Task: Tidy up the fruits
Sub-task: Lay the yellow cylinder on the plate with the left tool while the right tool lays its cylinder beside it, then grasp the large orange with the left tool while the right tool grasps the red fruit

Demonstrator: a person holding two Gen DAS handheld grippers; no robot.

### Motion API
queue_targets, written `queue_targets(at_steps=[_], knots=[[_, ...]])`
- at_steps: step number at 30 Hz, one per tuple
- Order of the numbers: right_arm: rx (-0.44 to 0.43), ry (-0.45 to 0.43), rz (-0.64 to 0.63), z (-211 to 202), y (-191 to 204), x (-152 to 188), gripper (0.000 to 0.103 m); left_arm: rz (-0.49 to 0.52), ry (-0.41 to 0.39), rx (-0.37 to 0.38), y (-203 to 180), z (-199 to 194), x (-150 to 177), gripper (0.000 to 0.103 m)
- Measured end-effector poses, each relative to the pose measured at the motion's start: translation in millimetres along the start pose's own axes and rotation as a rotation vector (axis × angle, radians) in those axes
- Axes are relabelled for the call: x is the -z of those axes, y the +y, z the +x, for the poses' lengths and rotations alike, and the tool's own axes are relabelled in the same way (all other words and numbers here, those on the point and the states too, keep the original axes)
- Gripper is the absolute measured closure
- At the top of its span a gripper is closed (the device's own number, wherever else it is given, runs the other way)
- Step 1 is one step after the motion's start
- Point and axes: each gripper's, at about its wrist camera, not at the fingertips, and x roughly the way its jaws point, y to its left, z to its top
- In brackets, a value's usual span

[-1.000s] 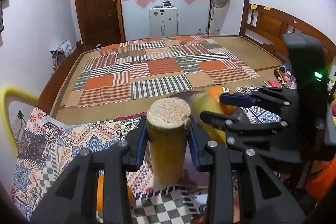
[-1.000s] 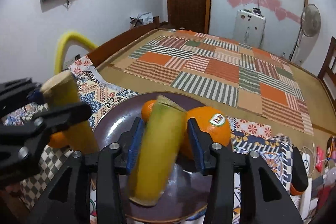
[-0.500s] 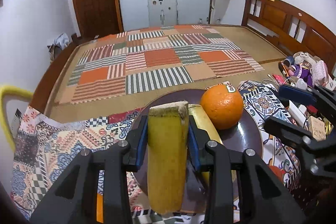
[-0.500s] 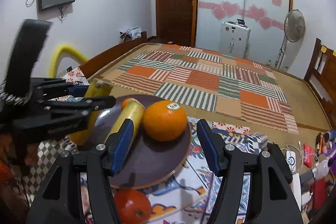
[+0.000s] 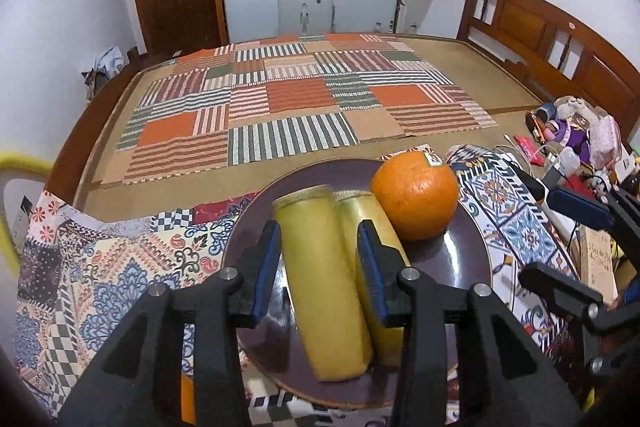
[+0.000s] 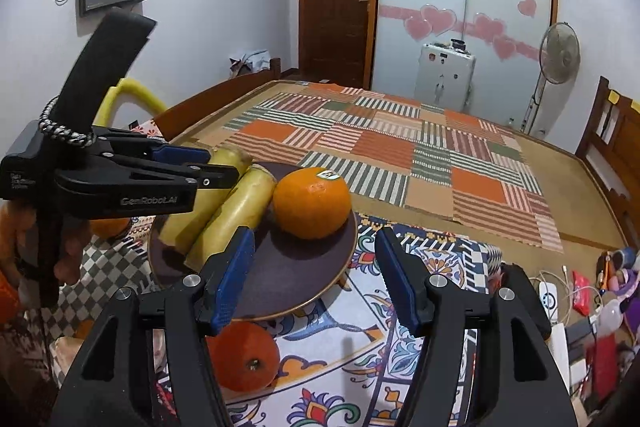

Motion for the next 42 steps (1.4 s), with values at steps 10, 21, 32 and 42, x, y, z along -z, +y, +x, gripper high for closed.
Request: queue_targets(at_steps=[10,21,32,42], knots=[[-0.008,-0.017,0.034,-19,2,6,0.043,0.024,-0.052,-0.036,16,-58,32,0.063],[0.001,-0.022,0.039,-33,12,15,0.038,-0.013,-0.061,-0.110,64,-100,72,0.043],[-0.011,0.057,0.059,-17,22,43,0.037,-0.062,0.014,-0.064,85,-81,108,0.038],[-0.051,0.120,0.057,2,27,52,0.037,-0.067,0.058,-0.080,83,-55,111,0.032]])
